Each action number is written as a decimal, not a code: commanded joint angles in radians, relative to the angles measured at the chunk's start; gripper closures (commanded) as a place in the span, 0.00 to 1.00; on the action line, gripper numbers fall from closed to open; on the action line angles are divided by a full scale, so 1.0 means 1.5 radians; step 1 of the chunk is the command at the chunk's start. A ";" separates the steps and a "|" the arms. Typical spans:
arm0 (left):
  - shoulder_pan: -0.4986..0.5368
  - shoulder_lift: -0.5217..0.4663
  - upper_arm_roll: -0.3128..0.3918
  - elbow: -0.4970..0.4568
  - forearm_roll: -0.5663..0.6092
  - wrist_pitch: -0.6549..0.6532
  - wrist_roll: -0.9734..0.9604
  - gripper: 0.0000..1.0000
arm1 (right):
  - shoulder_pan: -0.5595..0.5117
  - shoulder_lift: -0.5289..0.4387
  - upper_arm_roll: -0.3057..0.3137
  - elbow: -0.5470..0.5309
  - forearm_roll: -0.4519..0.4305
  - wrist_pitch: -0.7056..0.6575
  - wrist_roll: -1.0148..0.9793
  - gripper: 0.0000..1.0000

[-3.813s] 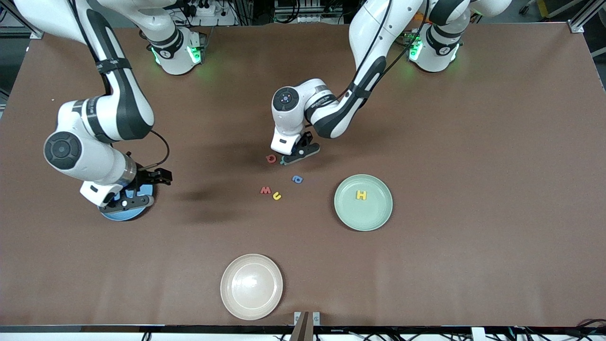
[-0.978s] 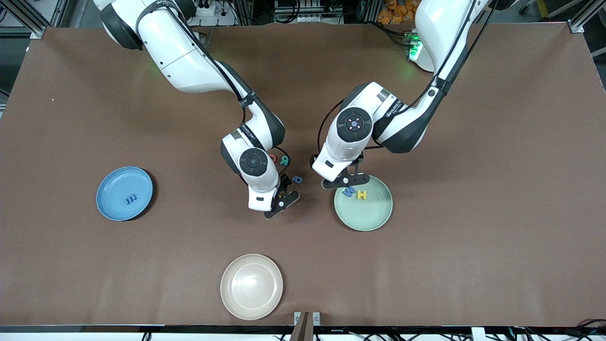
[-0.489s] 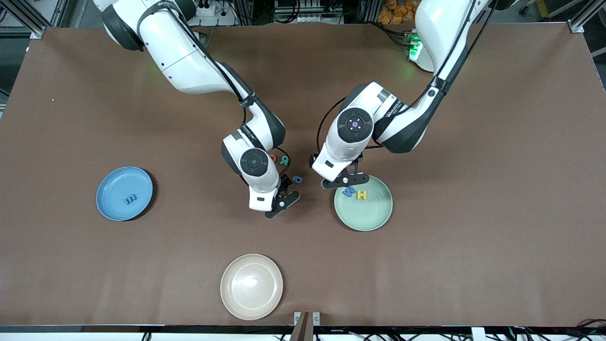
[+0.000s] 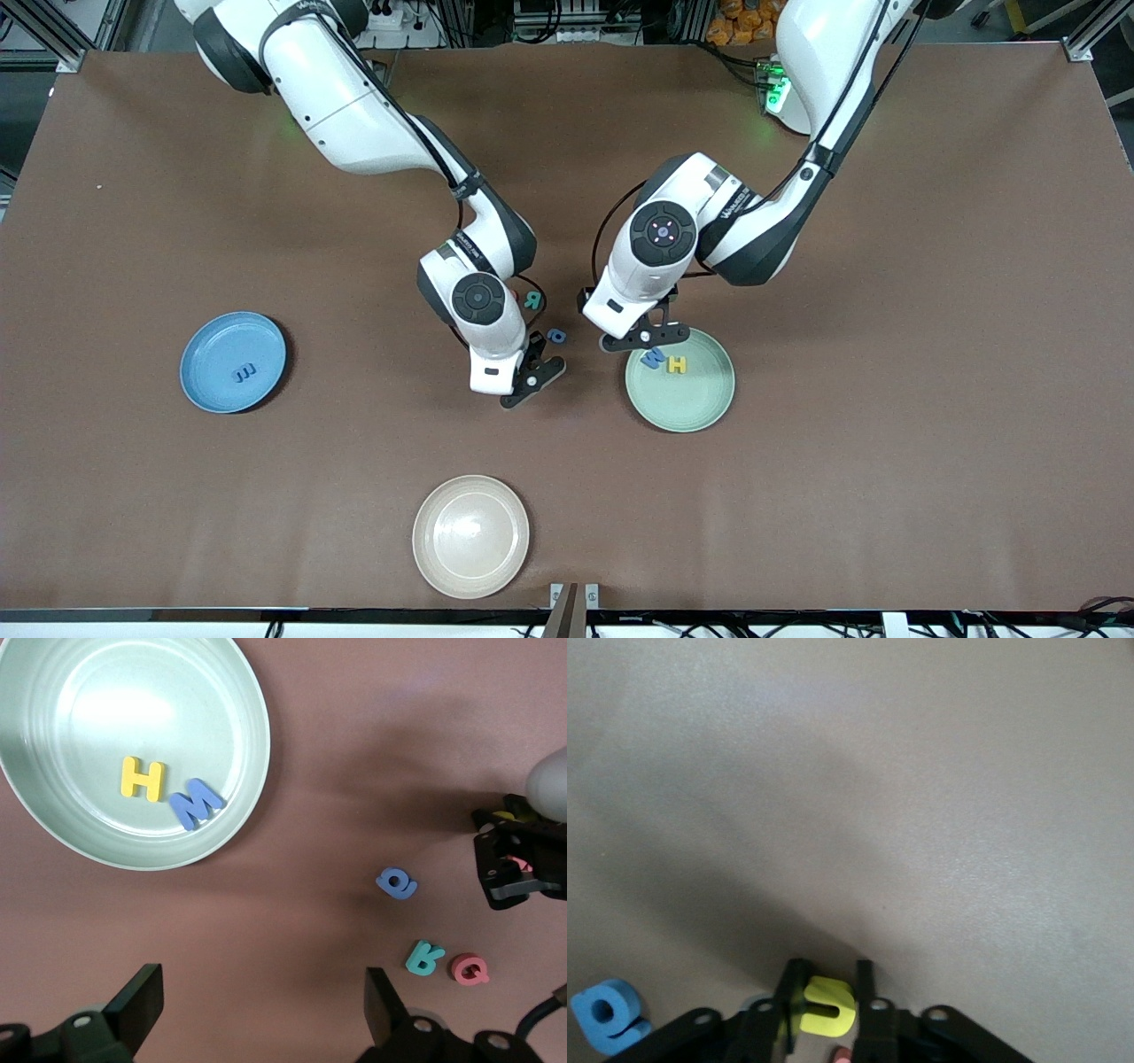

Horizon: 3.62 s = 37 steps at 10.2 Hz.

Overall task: Sort upper and lower case letters into plates
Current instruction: 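Grasp the yellow lowercase u with the right gripper, then carry the u to the blue plate while the left gripper reaches letters, then release the u in the blue plate while the left gripper grasps the R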

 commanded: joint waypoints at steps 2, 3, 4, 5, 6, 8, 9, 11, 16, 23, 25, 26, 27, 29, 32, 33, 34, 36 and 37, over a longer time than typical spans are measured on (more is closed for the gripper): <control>0.009 -0.020 -0.001 -0.003 -0.017 -0.011 0.003 0.00 | 0.001 0.006 0.001 0.002 -0.014 -0.001 -0.002 1.00; 0.009 -0.026 0.000 -0.004 -0.019 -0.011 0.003 0.00 | 0.000 0.003 0.001 0.004 -0.013 -0.002 0.005 1.00; 0.009 -0.028 0.000 -0.003 -0.019 -0.011 0.003 0.00 | -0.004 -0.008 0.001 0.005 -0.011 -0.002 0.007 1.00; 0.010 -0.033 0.002 -0.003 -0.019 -0.012 0.003 0.00 | -0.005 -0.015 0.000 0.008 -0.007 -0.004 0.008 1.00; 0.012 -0.038 0.004 -0.003 -0.020 -0.012 0.003 0.00 | -0.009 -0.024 -0.006 0.009 -0.005 -0.005 0.009 1.00; 0.017 -0.039 0.003 -0.004 -0.037 -0.012 -0.001 0.00 | -0.038 -0.050 -0.009 0.003 -0.005 -0.020 0.009 1.00; 0.015 -0.038 0.002 -0.004 -0.047 -0.012 -0.025 0.00 | -0.053 -0.067 -0.009 0.001 -0.005 -0.057 0.009 1.00; -0.012 -0.020 -0.001 -0.003 -0.042 -0.001 -0.108 0.00 | -0.109 -0.121 -0.010 -0.040 -0.006 -0.103 0.008 1.00; -0.108 0.055 0.009 0.001 0.021 0.115 -0.386 0.00 | -0.290 -0.267 -0.010 -0.247 -0.017 -0.062 -0.087 1.00; -0.182 0.167 0.035 0.051 0.128 0.182 -0.795 0.00 | -0.462 -0.300 -0.010 -0.357 -0.016 -0.053 -0.227 1.00; -0.177 0.192 0.035 0.069 0.118 0.218 -0.846 0.00 | -0.492 -0.298 -0.009 -0.365 -0.016 -0.051 -0.275 0.98; -0.177 0.199 0.035 0.084 0.116 0.219 -0.851 0.00 | -0.502 -0.295 -0.009 -0.367 -0.008 -0.051 -0.275 0.36; -0.176 0.216 0.034 0.100 0.109 0.221 -0.852 0.00 | -0.516 -0.292 -0.008 -0.366 -0.006 -0.052 -0.276 0.00; -0.180 0.228 0.034 0.104 0.106 0.229 -0.854 0.00 | -0.512 -0.295 0.000 -0.364 -0.006 -0.056 -0.275 0.00; -0.182 0.234 0.032 0.103 0.104 0.230 -0.848 0.00 | -0.508 -0.292 0.034 -0.336 -0.005 -0.055 -0.267 0.00; -0.183 0.235 0.030 0.103 0.100 0.230 -0.848 0.00 | -0.496 -0.291 0.042 -0.331 -0.004 -0.053 -0.260 0.00; -0.190 0.235 0.030 0.103 0.098 0.230 -0.848 0.00 | -0.478 -0.292 0.044 -0.322 -0.004 -0.056 -0.236 0.00; -0.192 0.235 0.028 0.103 0.097 0.230 -0.848 0.02 | -0.454 -0.292 0.044 -0.288 -0.005 -0.061 -0.209 0.00; -0.193 0.235 0.027 0.103 0.097 0.230 -0.849 0.02 | -0.451 -0.290 0.044 -0.286 -0.004 -0.065 -0.202 0.00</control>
